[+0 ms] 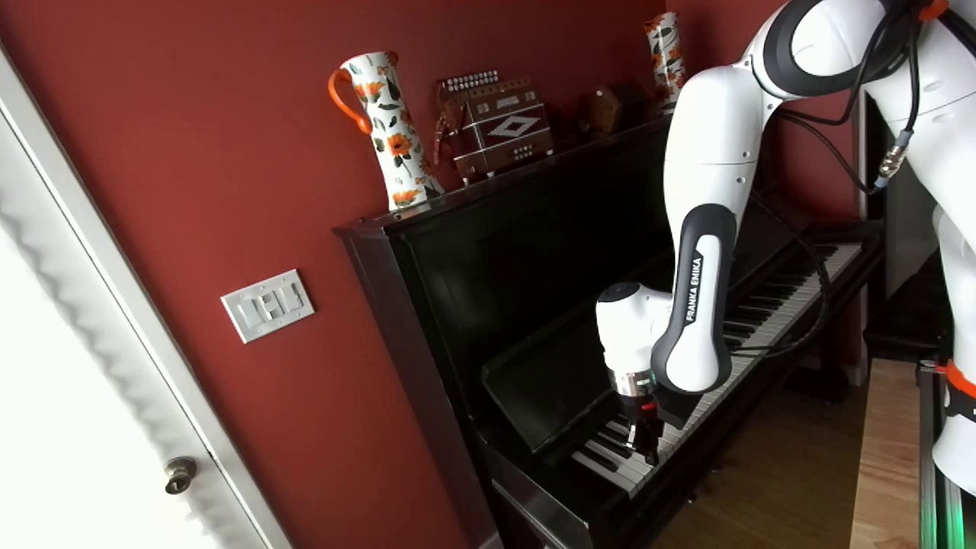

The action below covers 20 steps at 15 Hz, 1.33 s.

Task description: Press a key on the piano

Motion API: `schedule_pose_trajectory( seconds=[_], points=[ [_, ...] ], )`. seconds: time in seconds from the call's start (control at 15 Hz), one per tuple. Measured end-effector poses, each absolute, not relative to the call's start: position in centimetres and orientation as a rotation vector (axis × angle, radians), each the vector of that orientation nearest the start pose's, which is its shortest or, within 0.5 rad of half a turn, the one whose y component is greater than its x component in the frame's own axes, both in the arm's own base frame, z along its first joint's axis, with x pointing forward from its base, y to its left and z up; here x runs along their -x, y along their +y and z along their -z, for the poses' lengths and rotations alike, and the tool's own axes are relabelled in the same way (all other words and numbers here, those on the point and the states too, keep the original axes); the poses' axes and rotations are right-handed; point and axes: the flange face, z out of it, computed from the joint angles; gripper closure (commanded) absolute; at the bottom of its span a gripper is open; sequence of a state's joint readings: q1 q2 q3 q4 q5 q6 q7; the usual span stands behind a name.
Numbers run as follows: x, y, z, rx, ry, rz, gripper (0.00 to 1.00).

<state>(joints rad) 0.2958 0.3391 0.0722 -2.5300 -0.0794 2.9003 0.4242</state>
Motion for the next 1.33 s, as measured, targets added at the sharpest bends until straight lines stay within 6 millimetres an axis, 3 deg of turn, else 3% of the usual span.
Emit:
schedule_pose_trajectory(
  seconds=[1.33],
  points=[
    [-42.58, 17.00, -14.31, 3.114, -0.030, 0.021, 1.00]
  ],
)
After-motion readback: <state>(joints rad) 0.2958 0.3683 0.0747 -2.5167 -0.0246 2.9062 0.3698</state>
